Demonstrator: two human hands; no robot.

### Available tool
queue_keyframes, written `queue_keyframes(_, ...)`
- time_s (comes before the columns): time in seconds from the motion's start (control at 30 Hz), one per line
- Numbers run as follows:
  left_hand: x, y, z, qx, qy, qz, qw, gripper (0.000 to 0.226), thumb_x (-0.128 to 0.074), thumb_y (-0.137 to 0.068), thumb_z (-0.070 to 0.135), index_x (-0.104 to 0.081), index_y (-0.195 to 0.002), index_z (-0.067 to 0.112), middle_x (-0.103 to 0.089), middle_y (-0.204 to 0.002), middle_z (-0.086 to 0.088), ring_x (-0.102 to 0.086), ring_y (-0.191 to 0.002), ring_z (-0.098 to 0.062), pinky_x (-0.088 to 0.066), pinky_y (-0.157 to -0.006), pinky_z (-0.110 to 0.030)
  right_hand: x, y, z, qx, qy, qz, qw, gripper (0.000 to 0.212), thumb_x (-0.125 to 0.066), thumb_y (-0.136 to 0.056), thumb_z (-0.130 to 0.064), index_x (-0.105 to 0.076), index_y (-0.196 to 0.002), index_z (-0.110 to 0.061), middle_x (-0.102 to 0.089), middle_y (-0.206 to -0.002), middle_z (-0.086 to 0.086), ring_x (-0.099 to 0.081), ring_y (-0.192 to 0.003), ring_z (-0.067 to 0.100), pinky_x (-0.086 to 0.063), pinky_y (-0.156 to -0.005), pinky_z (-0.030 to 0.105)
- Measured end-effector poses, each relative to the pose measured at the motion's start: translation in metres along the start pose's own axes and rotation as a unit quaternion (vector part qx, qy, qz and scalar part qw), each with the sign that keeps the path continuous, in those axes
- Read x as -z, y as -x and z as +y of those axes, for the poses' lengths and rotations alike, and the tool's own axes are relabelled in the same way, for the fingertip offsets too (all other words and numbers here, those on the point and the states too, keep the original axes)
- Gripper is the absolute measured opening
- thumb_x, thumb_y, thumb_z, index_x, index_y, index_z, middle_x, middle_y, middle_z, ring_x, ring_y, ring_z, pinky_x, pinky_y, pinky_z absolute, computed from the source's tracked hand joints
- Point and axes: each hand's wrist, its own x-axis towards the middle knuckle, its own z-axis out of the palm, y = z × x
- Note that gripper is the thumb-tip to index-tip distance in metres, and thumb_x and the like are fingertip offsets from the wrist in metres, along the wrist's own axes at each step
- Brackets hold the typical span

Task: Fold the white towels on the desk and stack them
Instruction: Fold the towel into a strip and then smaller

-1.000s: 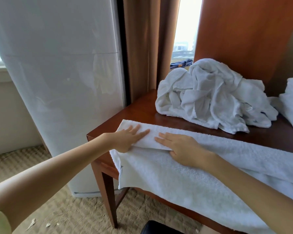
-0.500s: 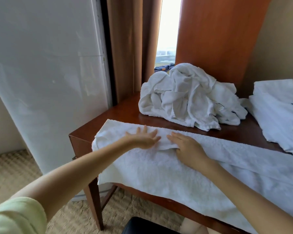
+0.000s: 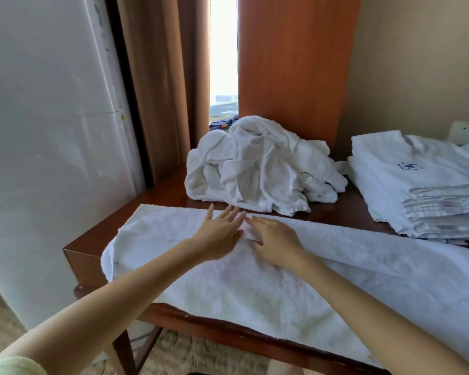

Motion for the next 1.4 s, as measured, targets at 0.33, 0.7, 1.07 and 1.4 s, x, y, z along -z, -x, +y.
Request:
queue_keyframes(0.33, -0.023, 0.006, 0.065, 0.004, 0.227, 0.117, 0.967, 0.077, -0.053, -0.09, 0.026, -0.012, -0.155, 0.02, -0.023, -0.159, -0.002, -0.013, -0.148, -0.013, 0.0, -0.119, -0.029, 0.033, 0.106, 0.08, -0.094, -0.014, 0.061, 0.994, 0.059, -0.055, -0.093, -0.034, -0.035, -0.149, -0.027, -0.037, -0.153, -0.006, -0.033, -0.14, 0.009, -0.026, -0.111, 0.024)
queue_keyframes(0.7, -0.021, 0.011, 0.066, -0.051, 0.219, 0.169, 0.96, 0.081, -0.057, -0.084, 0.016, -0.018, -0.153, 0.033, -0.021, -0.159, 0.01, -0.009, -0.147, -0.006, 0.004, -0.121, -0.039, 0.038, 0.11, 0.075, -0.063, 0.007, 0.197, 0.978, 0.028, -0.057, -0.097, -0.022, -0.067, -0.123, -0.021, -0.064, -0.127, -0.004, -0.054, -0.125, 0.015, -0.041, -0.102, 0.03)
queue_keyframes(1.07, -0.017, 0.019, 0.073, -0.058, 0.191, 0.273, 0.941, 0.042, -0.051, -0.08, -0.006, -0.075, -0.104, 0.018, -0.073, -0.109, 0.004, -0.067, -0.101, -0.012, -0.035, -0.111, -0.03, 0.039, 0.12, 0.075, -0.058, 0.005, 0.121, 0.991, 0.041, -0.056, -0.089, -0.017, -0.063, -0.127, -0.032, -0.056, -0.136, -0.014, -0.05, -0.127, 0.007, -0.04, -0.103, 0.027)
queue_keyframes(1.4, -0.019, 0.005, 0.066, -0.144, 0.163, 0.031, 0.976, 0.067, -0.04, -0.091, 0.007, -0.025, -0.15, 0.036, -0.019, -0.158, 0.012, -0.01, -0.146, -0.004, -0.001, -0.119, -0.026, 0.073, 0.163, 0.136, -0.146, 0.061, -0.035, 0.987, 0.059, -0.039, -0.101, -0.013, -0.024, -0.15, -0.043, -0.016, -0.158, -0.02, -0.019, -0.144, 0.002, -0.027, -0.107, 0.02)
